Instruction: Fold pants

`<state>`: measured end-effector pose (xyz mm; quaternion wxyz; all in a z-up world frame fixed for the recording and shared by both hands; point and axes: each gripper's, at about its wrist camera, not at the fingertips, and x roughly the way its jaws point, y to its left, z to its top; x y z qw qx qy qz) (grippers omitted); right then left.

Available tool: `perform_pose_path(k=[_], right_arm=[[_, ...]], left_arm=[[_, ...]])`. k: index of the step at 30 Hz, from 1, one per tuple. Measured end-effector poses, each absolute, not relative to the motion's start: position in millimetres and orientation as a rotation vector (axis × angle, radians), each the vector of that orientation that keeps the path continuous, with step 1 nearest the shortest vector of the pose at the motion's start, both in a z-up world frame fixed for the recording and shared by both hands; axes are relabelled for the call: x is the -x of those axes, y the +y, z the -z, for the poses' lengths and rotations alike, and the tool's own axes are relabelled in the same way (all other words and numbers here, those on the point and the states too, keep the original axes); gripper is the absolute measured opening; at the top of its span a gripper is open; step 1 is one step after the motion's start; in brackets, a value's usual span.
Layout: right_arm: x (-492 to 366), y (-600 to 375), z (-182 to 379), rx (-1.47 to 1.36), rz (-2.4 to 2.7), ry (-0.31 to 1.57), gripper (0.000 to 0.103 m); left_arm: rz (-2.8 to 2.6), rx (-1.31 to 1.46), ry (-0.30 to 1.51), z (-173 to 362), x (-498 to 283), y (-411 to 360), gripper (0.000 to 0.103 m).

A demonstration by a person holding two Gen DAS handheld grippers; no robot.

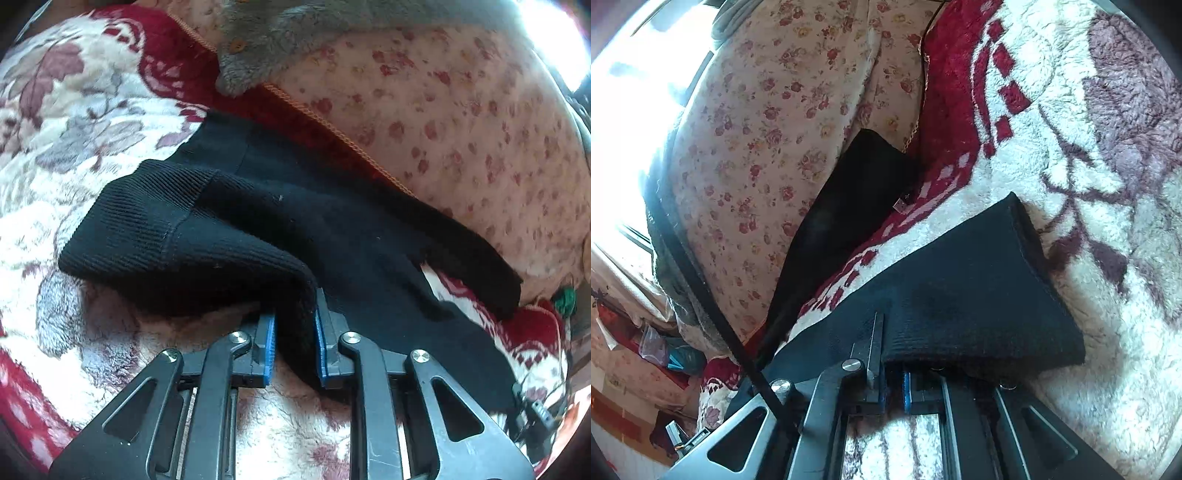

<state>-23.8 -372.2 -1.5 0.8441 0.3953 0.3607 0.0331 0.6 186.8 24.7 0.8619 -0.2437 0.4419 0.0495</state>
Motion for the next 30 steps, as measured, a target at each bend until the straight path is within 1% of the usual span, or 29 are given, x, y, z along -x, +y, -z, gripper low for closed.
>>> perform_pose_path(k=[1, 3, 7, 14, 22, 25, 30], right_arm=[[24, -372, 1, -0.836, -0.07, 0.758, 0.005], [26, -373, 0, -0.834, -0.071, 0.754, 0.005], [31, -371, -8, -0.822, -0.075, 0.734, 0.005], [48, -361, -29, -0.783, -0.118, 0.722, 0.005], [90, -337, -32, -0.746, -0.194, 0.789, 0.005], [105, -328, -25, -0.744, -0.215, 0.825, 0.005], [120, -334, -13, -0.765, -0.153, 0.855, 0.005]], left_arm=[[-0.094, 0.506, 0.926, -26, 2, 187, 0.009], [-0.068, 0.502, 0.916, -32, 7, 189, 0.008], [-0.035, 0.485, 0.887, -47, 16, 192, 0.008], [-0.013, 0.497, 0.892, -58, 42, 207, 0.008], [-0.02, 0.466, 0.896, -67, 90, 234, 0.008], [-0.033, 0.443, 0.903, -63, 104, 242, 0.008], [-0.06, 0.479, 0.959, -35, 108, 251, 0.008]])
